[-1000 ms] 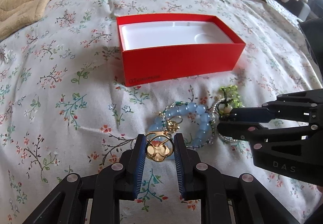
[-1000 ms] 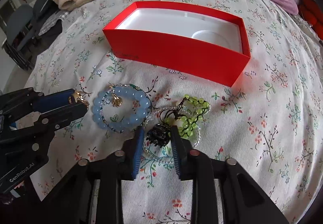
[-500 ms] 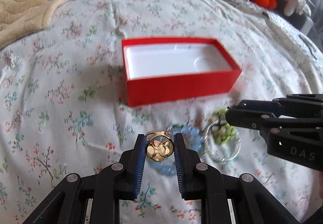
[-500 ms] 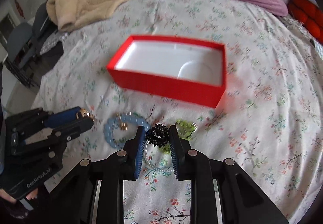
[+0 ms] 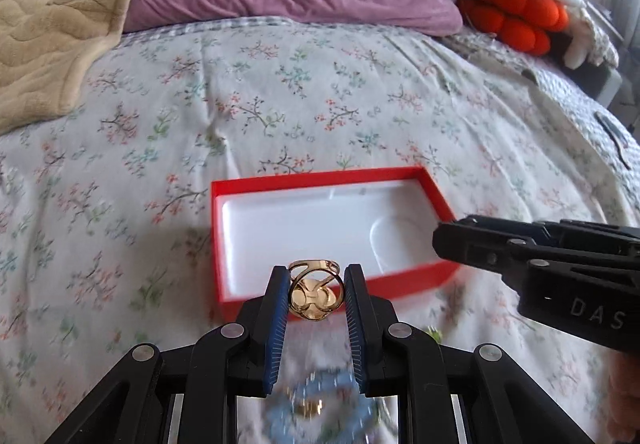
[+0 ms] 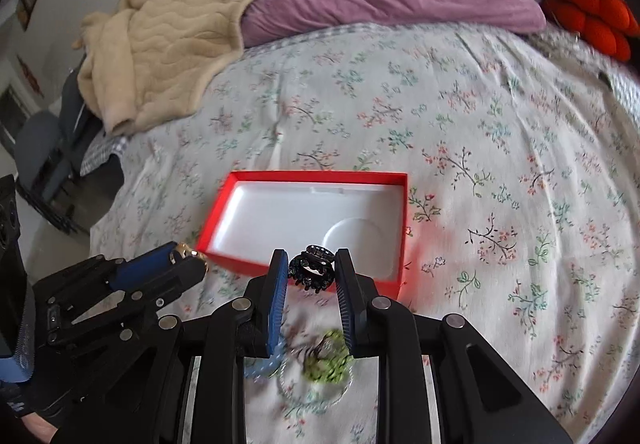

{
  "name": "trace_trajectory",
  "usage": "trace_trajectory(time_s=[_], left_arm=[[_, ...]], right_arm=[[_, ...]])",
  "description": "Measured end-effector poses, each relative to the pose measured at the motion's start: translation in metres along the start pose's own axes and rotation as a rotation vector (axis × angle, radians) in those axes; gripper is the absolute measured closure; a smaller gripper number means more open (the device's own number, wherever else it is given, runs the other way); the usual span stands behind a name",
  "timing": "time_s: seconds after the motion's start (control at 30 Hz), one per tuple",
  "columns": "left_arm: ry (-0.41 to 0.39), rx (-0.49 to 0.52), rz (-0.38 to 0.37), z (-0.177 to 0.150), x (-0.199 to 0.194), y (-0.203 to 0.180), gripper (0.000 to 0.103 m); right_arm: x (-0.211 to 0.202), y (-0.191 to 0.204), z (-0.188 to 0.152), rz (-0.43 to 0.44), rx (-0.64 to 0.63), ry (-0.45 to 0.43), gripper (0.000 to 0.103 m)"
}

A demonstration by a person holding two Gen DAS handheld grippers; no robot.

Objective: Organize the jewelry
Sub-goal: 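Carry the gold ring with the left tool into the red box while the right tool drops the clip there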

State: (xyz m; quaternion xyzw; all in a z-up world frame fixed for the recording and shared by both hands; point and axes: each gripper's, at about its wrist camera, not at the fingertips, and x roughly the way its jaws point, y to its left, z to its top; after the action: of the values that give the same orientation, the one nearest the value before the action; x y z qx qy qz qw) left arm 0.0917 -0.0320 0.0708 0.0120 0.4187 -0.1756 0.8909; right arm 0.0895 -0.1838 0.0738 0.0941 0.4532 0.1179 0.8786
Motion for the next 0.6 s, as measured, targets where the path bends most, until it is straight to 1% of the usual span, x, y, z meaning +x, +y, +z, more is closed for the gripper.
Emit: trace_trajectory(time_s=[0.03,0.17,0.3,0.4,0.6], left_arm=[[0.007,0.005,0.007,0.001,0.009,0.0,0.081],[0.004,0.005,0.026,0.007,0.024,0.004,0.081],[0.011,-0.018,0.024,0.012,0.037,0.009,0.081],[0.023,-0.016,0.027,0.013,0.047,0.009,0.081],[0.038,-0.021,0.034,0.011,0.056,0.012,0.081]], right_arm=[[0.004,-0.003,0.001,0.003,0.007,0.004,0.077],[0.02,-0.016,0.006,0.017,0.04,0.021,0.077],[0.033,-0.019,0.008,0.019,0.02,0.036,0.077],[0.039,-0.021,0.008,0.01,0.023,0.043,0.077],[0.043,-0.024,0.007,-0.003,0.013,0.048,0.077]])
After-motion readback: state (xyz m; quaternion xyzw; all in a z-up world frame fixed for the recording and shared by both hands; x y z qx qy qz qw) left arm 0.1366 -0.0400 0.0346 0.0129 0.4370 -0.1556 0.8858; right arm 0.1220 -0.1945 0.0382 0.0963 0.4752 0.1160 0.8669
